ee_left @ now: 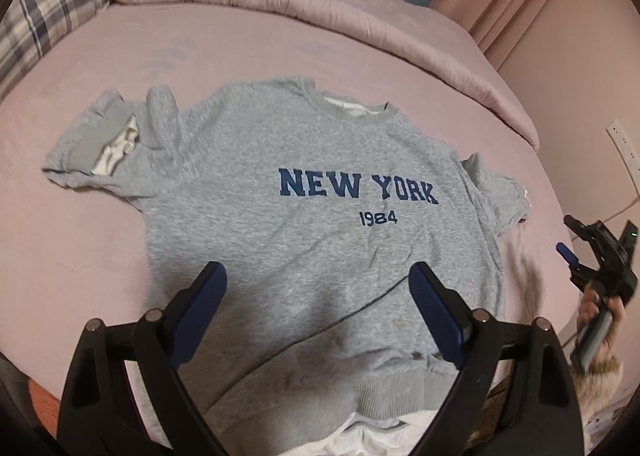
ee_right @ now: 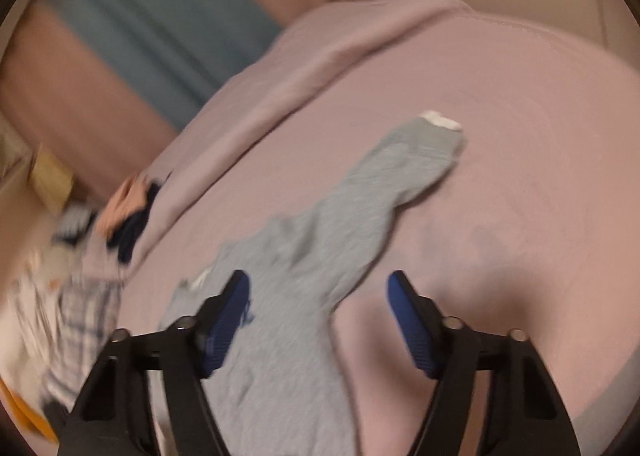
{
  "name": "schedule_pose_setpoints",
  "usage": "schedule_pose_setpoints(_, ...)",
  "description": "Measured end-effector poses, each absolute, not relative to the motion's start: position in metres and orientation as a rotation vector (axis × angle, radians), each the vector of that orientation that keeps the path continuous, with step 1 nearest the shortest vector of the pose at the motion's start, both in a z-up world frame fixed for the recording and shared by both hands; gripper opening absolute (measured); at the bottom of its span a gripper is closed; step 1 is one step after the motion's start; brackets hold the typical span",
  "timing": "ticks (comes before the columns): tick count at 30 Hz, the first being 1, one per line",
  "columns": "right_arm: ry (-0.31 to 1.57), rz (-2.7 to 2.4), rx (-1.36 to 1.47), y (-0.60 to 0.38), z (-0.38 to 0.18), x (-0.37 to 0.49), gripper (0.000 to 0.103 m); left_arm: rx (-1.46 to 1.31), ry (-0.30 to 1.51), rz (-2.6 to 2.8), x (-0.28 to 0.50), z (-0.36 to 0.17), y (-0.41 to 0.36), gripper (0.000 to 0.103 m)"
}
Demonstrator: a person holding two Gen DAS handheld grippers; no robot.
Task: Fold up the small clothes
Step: 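Grasp the sweatshirt sleeve cuff with the right tool, then lift the sleeve with the right tool and fold it across the shirt front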
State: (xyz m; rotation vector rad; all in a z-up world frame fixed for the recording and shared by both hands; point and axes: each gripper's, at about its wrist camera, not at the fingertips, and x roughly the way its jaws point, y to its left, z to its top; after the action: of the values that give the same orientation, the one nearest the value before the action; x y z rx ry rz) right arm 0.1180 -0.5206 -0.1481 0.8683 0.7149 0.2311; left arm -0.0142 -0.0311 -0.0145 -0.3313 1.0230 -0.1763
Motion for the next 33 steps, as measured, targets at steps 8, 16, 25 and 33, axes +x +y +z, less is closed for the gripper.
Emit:
schedule_pose_setpoints(8,0.795,0.055,1.011,-0.575,-0.201,0.21,0.055,-0.331,1.08,-0.158,0.003,-0.035,-0.038,0.085)
schedule_pose_setpoints(16,0.872,-0.003,1.117,-0.578,-0.24,0.26,0.023,-0.35,1.078,-0.134,0.012,-0.035,-0.028,0.085)
schedule_pose_setpoints(25,0.676,-0.039,0.995,-0.589,-0.176,0.232,0.003,-0.408,1.032,-0.082,0.011,-0.026,0.005,0.085)
schedule_pose_setpoints(33,0.422,0.041,0.726,-0.537,-0.054,0.199,0.003,-0.436,0.989,-0.063,0.004,-0.019,0.028,0.085)
